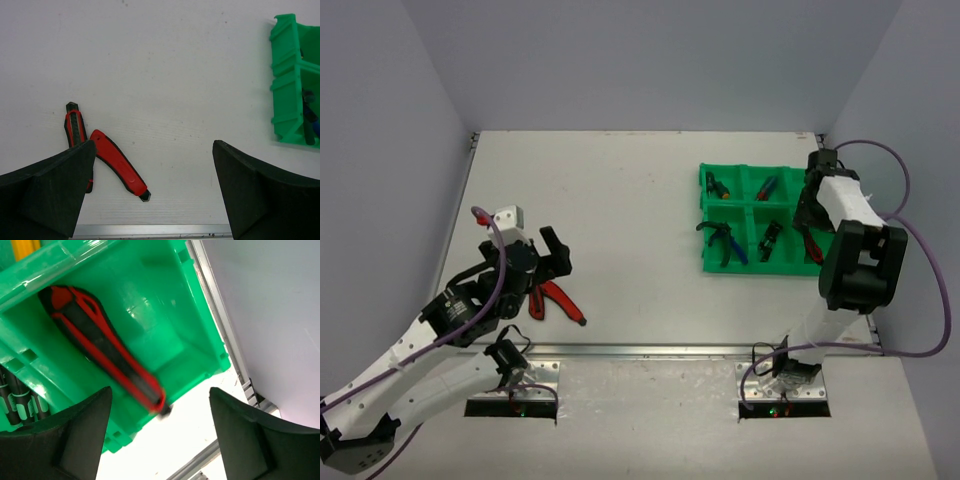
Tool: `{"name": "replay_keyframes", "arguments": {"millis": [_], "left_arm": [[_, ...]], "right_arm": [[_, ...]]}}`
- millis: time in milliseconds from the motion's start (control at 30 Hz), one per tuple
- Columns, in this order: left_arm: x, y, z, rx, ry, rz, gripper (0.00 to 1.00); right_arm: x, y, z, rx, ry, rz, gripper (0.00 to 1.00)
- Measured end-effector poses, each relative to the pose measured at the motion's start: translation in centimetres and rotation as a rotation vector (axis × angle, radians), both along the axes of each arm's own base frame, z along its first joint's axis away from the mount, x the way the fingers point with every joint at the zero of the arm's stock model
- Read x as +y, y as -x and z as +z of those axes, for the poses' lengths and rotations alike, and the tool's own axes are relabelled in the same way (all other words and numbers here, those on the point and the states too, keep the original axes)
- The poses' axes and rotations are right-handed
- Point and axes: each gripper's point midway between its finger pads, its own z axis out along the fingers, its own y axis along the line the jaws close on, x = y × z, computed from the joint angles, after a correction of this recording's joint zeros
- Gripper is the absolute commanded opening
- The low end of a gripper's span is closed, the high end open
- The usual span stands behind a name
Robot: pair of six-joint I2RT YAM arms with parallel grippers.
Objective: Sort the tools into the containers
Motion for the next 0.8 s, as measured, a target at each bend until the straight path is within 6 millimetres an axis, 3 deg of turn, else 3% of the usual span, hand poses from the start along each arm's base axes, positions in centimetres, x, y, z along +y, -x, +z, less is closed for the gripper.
{"name": "replay_keyframes", "arguments": {"millis": [167,233,300,367,500,533,600,800], "left_arm": [[-0.2,-0.3,-0.7,0.026,-0.03,0.001,1.0],[-0.2,-0.4,-1.0,0.037,-0.044,0.006,1.0],[-0.1,-0.7,-1.5,0.051,-0.063,0.021,1.0],[0.1,-1.1,-2.1,0.073,-0.081,0.05,1.0],[1.1,-2.2,-4.1,0.151,-0.119,0.148,1.0],[1.2,-2.4,-4.7,0.175,-0.114,0.177,1.0],[1.1,-2.8,-6.4,0.233,-0.092,0.22,0.99],[0.9,-2.3,-12.7,0.419,-0.038,0.365,0.94]], "right_arm": [[1.6,-0.5,2.5,-0.089,-0.06,0.006,0.93],[3.1,-0.9,4.4,-0.156,-0.084,0.037,0.99],[5.4,-1.5,6.8,-0.237,-0.101,0.099,0.99],[9.5,-2.0,9.3,-0.323,-0.134,0.22,0.99],[20.4,-1.2,12.6,-0.488,-0.311,0.539,0.99],[22.4,-0.3,12.7,-0.513,-0.367,0.6,0.99],[24.2,1.5,11.6,-0.528,-0.45,0.657,0.99],[25.3,5.7,5.3,-0.399,-0.563,0.677,0.99]]}}
